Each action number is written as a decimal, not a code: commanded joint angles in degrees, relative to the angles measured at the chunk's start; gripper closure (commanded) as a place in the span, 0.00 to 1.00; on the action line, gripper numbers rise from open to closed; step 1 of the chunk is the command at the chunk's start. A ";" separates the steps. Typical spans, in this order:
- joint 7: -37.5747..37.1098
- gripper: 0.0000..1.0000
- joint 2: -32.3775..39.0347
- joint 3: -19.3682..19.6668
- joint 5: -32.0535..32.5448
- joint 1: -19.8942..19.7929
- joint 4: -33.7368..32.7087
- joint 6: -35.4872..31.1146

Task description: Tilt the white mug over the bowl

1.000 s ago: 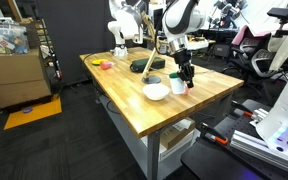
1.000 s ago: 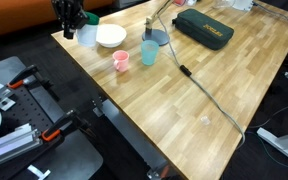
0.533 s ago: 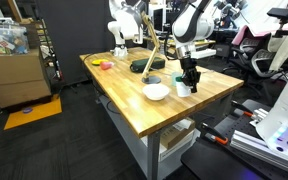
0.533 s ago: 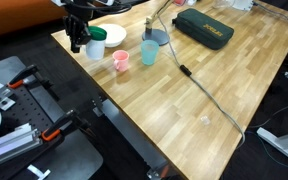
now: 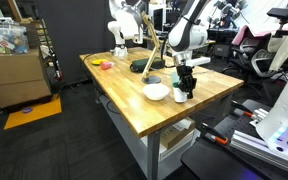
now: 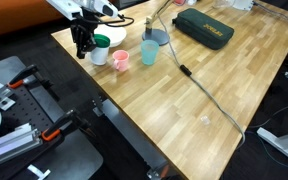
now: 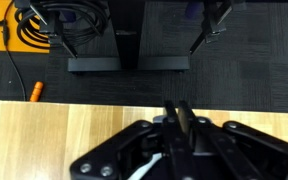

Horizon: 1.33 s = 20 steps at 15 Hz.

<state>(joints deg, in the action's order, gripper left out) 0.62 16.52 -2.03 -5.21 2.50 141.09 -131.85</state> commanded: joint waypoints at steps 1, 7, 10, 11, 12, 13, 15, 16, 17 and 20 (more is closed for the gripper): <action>1.59 0.89 1.22 -0.76 -1.06 -0.78 -1.84 0.07; 4.40 0.42 -0.02 -2.32 -0.52 -0.22 -2.34 1.09; 5.57 0.20 -1.19 -3.35 -0.51 0.13 -1.63 1.54; 5.69 0.14 -1.81 -3.67 -0.42 0.30 -1.29 1.76; 5.61 0.07 -2.44 -3.95 -0.34 0.45 -1.00 2.16; 5.36 0.01 -3.21 -4.18 -0.22 0.63 -0.70 2.78; 4.69 0.00 -5.29 -4.18 0.43 1.12 -0.06 4.34; 4.26 0.00 -6.62 -4.06 0.85 1.34 0.22 5.24; 4.12 0.00 -8.01 -3.99 1.04 1.45 0.48 6.15; 2.97 0.00 -13.68 -3.93 2.43 1.96 1.78 7.91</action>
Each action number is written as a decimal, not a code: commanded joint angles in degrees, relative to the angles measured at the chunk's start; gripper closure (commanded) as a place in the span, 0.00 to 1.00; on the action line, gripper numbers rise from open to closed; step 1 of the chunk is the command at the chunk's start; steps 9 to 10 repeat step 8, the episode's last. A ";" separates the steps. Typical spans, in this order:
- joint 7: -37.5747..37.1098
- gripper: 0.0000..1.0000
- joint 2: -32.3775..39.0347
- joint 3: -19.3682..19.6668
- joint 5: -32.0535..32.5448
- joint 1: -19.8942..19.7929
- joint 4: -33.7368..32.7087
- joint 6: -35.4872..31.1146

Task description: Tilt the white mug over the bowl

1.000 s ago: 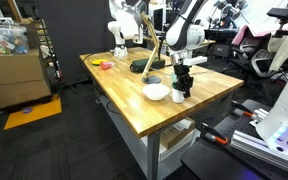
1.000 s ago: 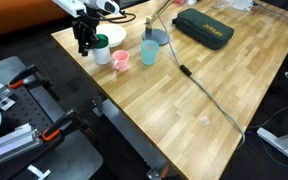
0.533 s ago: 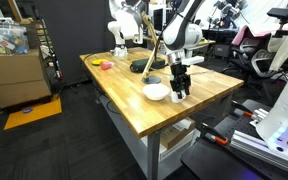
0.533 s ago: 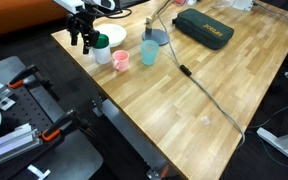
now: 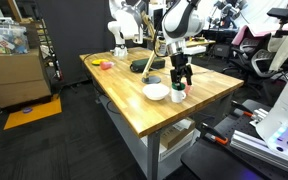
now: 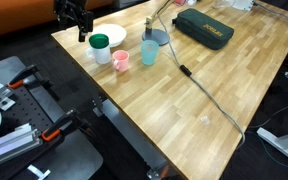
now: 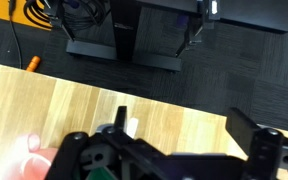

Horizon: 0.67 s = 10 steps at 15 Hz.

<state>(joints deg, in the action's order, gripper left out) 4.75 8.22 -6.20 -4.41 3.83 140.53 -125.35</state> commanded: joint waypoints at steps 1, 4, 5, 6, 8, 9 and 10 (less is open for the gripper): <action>-1.00 0.00 -7.37 0.10 1.20 0.72 2.86 1.69; -0.22 0.00 -5.11 0.29 0.39 0.75 1.05 1.47; -0.22 0.00 -4.63 0.29 0.39 0.73 1.05 1.41; -0.22 0.00 -4.06 0.31 0.39 0.72 1.04 1.34; -0.22 0.00 -3.60 0.30 0.39 0.71 0.94 1.33; -0.22 0.00 -3.60 0.30 0.39 0.71 0.94 1.33; -0.22 0.00 -3.60 0.30 0.39 0.71 0.94 1.33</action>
